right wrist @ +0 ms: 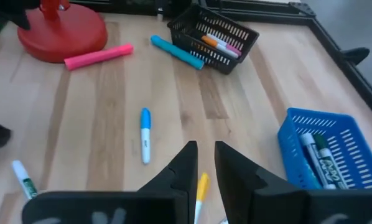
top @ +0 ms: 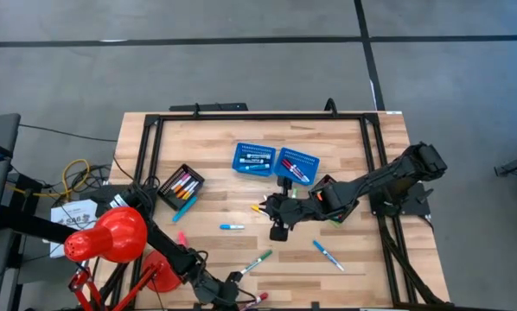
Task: Pick & Place Markers
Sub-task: Put the red solvent marker into the left blue bin
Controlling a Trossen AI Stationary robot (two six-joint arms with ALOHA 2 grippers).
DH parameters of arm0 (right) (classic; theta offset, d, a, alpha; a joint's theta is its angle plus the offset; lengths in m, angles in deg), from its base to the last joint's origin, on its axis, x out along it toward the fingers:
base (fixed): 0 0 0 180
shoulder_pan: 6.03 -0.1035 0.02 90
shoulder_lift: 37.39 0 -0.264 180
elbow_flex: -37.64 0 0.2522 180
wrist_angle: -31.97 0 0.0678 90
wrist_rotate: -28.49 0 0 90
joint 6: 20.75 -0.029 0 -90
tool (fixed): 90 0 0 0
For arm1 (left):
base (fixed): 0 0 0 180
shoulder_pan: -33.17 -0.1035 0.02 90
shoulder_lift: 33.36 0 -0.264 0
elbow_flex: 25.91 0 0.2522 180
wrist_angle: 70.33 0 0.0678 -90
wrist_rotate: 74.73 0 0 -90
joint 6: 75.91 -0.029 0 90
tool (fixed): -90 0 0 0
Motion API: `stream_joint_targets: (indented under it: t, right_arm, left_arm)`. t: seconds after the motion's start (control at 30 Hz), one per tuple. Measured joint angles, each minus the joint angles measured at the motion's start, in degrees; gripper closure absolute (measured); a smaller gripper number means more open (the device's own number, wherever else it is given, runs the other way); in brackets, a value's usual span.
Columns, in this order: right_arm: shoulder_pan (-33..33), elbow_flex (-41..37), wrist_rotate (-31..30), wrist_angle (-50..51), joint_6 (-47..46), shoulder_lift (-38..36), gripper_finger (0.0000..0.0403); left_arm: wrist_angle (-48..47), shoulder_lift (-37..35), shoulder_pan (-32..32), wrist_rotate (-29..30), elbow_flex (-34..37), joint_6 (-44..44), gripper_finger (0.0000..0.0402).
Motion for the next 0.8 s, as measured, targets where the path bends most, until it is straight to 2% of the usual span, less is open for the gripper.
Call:
stream_joint_targets:
  t: [0.2,0.47,0.7,0.8]
  right_arm:
    - [-1.4,0.0,0.0,0.0,-0.1,0.0,0.0356]
    - [-1.9,0.0,0.2,-0.1,-0.1,0.0,0.0356]
    - [-1.6,0.0,0.3,-0.3,-0.1,0.0,0.0356]
    - [-1.6,0.0,0.5,-0.5,-0.1,0.0,0.0356]
  left_arm:
    - [1.0,3.0,0.0,0.0,-0.2,1.9,0.0396]
    - [-1.0,1.5,-0.4,1.6,1.2,2.8,0.0396]
    - [-20.0,-5.1,-2.7,6.9,1.8,0.0,0.0396]
    - [-28.9,-11.0,-3.9,10.9,1.9,-1.5,0.0396]
